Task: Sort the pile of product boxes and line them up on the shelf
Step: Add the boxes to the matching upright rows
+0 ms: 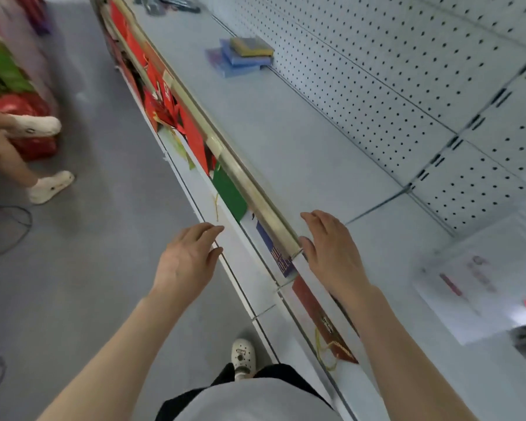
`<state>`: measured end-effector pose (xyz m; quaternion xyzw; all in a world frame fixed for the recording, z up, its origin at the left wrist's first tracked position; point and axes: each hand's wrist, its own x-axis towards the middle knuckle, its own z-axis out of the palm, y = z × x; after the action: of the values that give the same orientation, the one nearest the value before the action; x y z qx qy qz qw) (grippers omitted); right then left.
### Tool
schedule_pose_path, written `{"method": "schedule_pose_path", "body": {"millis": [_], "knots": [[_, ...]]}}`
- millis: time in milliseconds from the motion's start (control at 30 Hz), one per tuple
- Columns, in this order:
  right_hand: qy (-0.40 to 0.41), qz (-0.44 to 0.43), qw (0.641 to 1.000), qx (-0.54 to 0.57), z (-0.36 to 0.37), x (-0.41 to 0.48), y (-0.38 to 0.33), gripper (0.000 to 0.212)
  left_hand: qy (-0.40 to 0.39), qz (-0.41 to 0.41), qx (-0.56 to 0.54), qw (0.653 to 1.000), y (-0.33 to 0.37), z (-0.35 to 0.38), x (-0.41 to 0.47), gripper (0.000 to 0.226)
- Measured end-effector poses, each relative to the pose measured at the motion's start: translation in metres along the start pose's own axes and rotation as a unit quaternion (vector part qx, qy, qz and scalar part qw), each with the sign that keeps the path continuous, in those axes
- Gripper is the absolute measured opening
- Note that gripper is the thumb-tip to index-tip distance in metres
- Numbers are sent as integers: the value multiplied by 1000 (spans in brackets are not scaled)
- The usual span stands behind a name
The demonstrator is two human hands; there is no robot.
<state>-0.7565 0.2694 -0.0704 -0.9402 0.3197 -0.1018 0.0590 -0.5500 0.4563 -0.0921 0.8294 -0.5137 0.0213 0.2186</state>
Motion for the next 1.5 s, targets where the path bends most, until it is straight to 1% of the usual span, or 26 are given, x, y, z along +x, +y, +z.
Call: {"method": "schedule_pose_path", "body": {"millis": [167, 267, 500, 767, 867, 967, 1133, 1233, 1300, 1367, 1433, 1500], "knots": [[-7, -7, 1000, 17, 9, 122, 2, 45, -8, -20, 28, 999, -53, 1, 90, 41], [-1, -8, 1000, 20, 14, 190, 0, 45, -1, -17, 39, 999, -82, 0, 145, 43], [-7, 28, 1000, -9, 39, 341, -12, 47, 7, 45, 35, 998, -166, -1, 288, 41], [-18, 117, 993, -9, 52, 496, -40, 49, -31, 144, 15, 989, -260, -8, 435, 42], [-32, 148, 988, 3, 59, 545, -42, 50, -46, 156, 2, 987, -281, -3, 480, 41], [-31, 161, 986, 1, 67, 592, -35, 51, -47, 169, -5, 984, -294, 2, 521, 41], [-24, 187, 981, 49, 87, 676, -11, 52, -43, 170, -10, 985, -311, 14, 577, 42], [-60, 187, 980, 41, 104, 700, -3, 50, -43, 173, -4, 984, -318, 19, 606, 42], [-50, 185, 981, 42, 112, 699, -4, 49, -49, 174, -7, 984, -322, 25, 626, 42], [-2, 175, 984, 43, 115, 687, -5, 44, -56, 183, -13, 981, -323, 32, 647, 42], [62, 152, 986, 17, 117, 674, -9, 37, -63, 192, -19, 979, -320, 40, 673, 41], [100, 157, 982, -6, 115, 664, -14, 31, -79, 200, -40, 976, -312, 53, 705, 40]]}}
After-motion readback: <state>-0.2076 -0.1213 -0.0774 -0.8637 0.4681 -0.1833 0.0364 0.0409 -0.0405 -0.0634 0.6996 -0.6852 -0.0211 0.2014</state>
